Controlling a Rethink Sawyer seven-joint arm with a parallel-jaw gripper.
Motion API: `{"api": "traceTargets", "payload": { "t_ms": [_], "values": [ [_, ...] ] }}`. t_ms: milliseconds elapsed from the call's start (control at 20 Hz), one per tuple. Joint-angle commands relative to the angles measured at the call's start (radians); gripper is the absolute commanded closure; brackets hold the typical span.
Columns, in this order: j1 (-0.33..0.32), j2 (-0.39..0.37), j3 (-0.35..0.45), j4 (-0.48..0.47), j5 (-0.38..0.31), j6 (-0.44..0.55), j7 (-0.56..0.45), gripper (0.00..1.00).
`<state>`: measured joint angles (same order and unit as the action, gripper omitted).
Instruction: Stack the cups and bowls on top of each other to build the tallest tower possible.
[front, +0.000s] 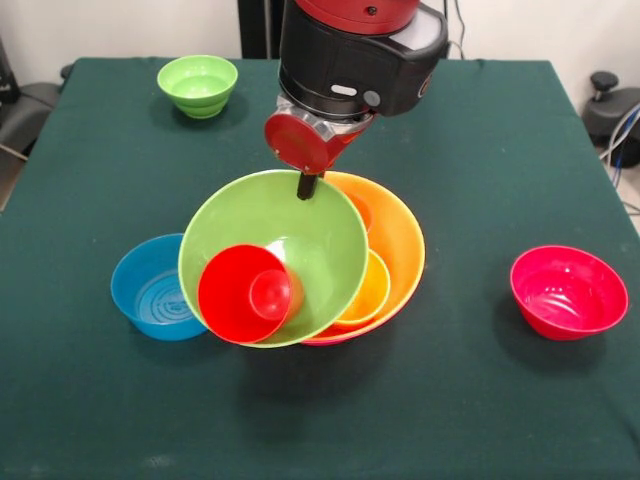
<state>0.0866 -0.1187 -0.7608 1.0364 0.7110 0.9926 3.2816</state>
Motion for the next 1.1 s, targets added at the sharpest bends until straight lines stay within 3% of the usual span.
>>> {"api": "traceTargets", "payload": {
  "t_ms": [50,700,1100],
  "values": [
    [0.014,-0.024,0.142,0.022,0.04,0.002,0.172,1.0],
    [0.053,-0.082,0.134,0.081,0.052,0.042,0.176,1.0],
    [0.057,-0.092,0.14,0.116,0.043,0.0,0.143,1.0]
  ]
}}
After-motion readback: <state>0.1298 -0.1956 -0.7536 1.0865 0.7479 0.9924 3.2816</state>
